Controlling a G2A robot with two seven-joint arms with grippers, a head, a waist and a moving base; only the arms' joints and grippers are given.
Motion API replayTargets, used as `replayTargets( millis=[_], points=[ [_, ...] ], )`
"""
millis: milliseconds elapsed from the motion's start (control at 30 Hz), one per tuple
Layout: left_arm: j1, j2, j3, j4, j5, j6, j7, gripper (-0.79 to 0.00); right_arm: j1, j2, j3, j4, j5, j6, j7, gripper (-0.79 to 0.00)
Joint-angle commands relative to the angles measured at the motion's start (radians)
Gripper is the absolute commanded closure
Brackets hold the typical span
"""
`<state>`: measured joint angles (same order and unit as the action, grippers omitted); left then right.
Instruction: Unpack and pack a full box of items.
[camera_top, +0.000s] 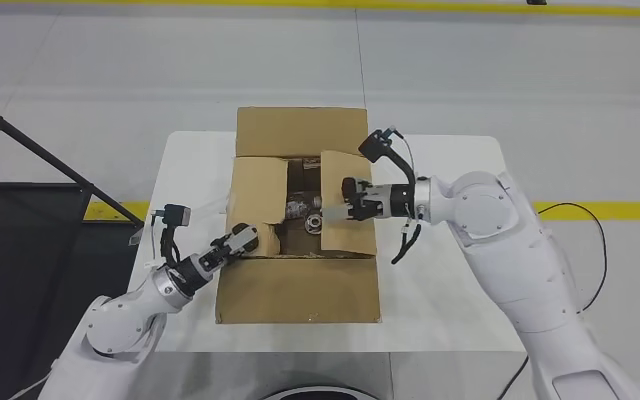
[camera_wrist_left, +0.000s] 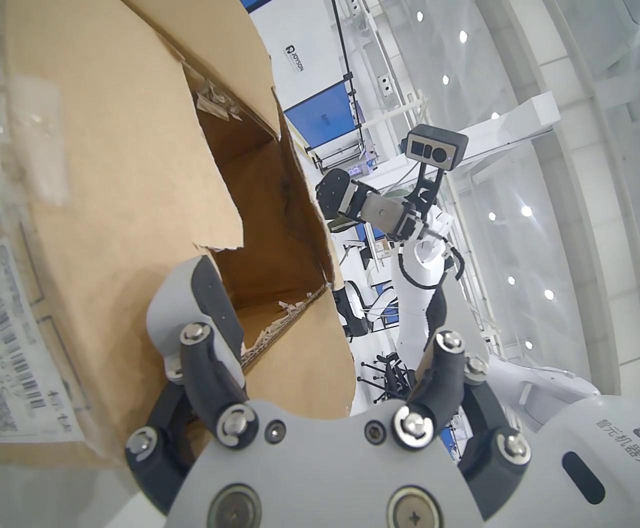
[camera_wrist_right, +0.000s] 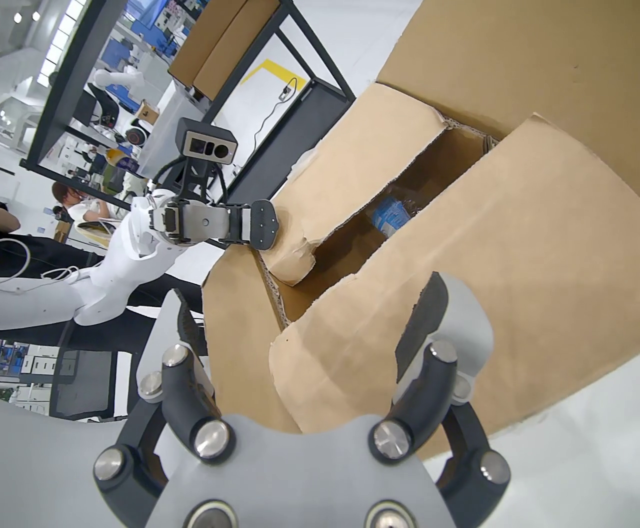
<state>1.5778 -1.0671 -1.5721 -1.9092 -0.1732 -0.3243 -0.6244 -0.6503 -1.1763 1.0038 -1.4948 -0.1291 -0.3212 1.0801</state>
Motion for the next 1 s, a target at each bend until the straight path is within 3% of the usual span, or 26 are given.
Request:
replayTargets(
  millis=[0, 233, 500, 667, 967],
  points=[
    [0.003, 0.000, -0.008, -0.002, -0.013, -0.013, 0.004, -0.785, 0.006, -0.003, -0.014, 0.007, -0.006, -0.001, -0.005, -0.785],
    [0.084, 0.008, -0.112, -0.014, -0.116, -0.123, -0.060, -0.785, 0.030, -0.011, -0.062, 0.029, -0.044, -0.021, -0.005, -0.785],
    [0.210, 0.023, -0.272, 0.026, -0.219, -0.204, -0.222, -0.785, 0.054, -0.016, -0.102, 0.038, -0.097, -0.040, 0.012, -0.785],
    [0.240, 0.034, -0.286, 0.065, -0.254, -0.199, -0.390, -0.785, 0.064, -0.017, -0.110, 0.046, -0.101, -0.051, 0.019, -0.785],
    [0.220, 0.046, -0.217, 0.126, -0.326, -0.158, -0.603, -0.785, 0.063, -0.015, -0.092, 0.021, -0.101, -0.042, -0.032, -0.785]
  ],
)
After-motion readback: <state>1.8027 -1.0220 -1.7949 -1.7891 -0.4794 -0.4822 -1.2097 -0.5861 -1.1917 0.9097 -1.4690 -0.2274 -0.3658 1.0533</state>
